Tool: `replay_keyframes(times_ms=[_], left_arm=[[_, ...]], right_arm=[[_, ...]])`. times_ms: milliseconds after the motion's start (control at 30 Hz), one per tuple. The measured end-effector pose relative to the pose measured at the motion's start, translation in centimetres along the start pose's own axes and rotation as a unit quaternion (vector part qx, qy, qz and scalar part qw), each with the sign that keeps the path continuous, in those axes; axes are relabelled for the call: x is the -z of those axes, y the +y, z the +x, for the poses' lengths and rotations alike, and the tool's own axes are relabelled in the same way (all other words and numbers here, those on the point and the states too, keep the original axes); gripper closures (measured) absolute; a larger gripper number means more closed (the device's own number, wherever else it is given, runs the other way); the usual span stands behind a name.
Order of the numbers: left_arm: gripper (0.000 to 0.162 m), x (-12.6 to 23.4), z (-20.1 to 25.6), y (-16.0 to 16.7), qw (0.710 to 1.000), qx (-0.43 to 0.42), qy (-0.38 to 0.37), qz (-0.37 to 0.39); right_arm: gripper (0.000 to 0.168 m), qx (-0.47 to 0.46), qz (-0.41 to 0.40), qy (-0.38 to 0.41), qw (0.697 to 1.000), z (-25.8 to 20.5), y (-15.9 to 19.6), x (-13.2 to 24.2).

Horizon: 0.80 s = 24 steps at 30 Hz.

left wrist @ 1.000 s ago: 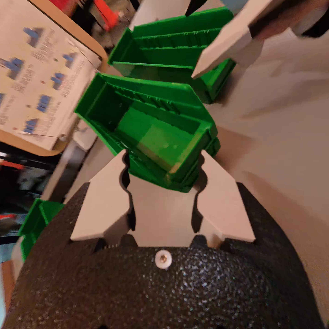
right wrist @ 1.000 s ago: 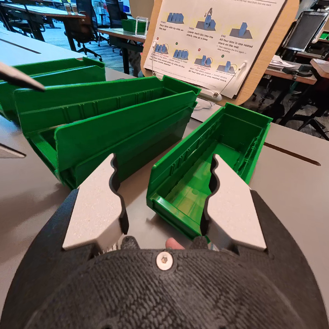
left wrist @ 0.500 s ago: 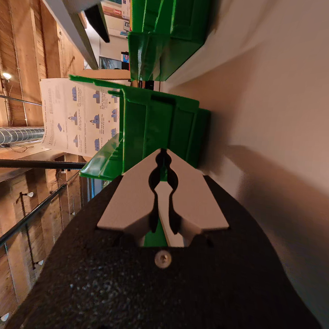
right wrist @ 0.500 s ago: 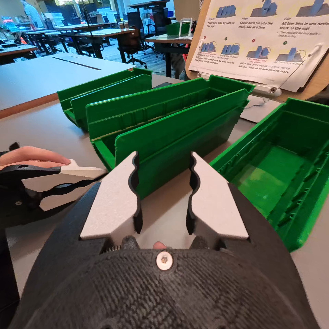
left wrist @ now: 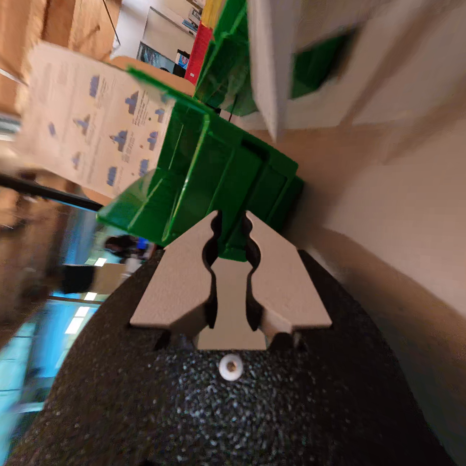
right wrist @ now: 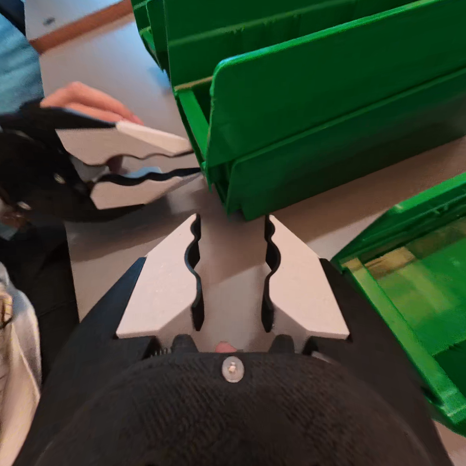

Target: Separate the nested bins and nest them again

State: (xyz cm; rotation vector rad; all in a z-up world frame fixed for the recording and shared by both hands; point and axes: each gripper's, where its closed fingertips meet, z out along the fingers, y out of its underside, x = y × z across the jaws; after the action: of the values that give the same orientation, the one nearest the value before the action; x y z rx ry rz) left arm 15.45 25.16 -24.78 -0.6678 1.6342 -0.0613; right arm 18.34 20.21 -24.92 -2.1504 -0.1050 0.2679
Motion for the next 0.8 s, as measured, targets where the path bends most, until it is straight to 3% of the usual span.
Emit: replay_keyframes(times_ms=[100,267,500,667,733,800], left_arm=[[0.144,1.2,-0.6,0.3,0.988,0.145,0.034,0.032],[0.129,1.9,-0.4,3.6,0.971,0.223,0.078,-0.030],[0.107,-0.5,-1.1,3.6,0.892,0.427,0.151,-0.004],[0.117,-1.7,0.6,3.2,0.835,0.485,0.261,-0.011],[0.128,-1.7,0.9,2.8,0.822,0.492,0.287,-0.002],[0.128,-1.9,0.9,2.7,0.820,0.493,0.291,-0.001]], right_arm=[[0.110,0.026,-0.023,0.027,0.999,0.3,0.5,-0.7],[0.117,0.000,-0.011,0.051,0.999,0.8,-0.1,-1.2],[0.115,-0.037,0.021,0.039,0.998,0.0,-1.0,-2.2],[0.120,-0.071,0.041,0.062,0.995,0.9,-1.0,-2.9],[0.124,-0.076,0.050,0.069,0.993,1.3,-1.0,-2.9],[0.126,-0.079,0.055,0.073,0.993,1.6,-1.1,-2.9]])
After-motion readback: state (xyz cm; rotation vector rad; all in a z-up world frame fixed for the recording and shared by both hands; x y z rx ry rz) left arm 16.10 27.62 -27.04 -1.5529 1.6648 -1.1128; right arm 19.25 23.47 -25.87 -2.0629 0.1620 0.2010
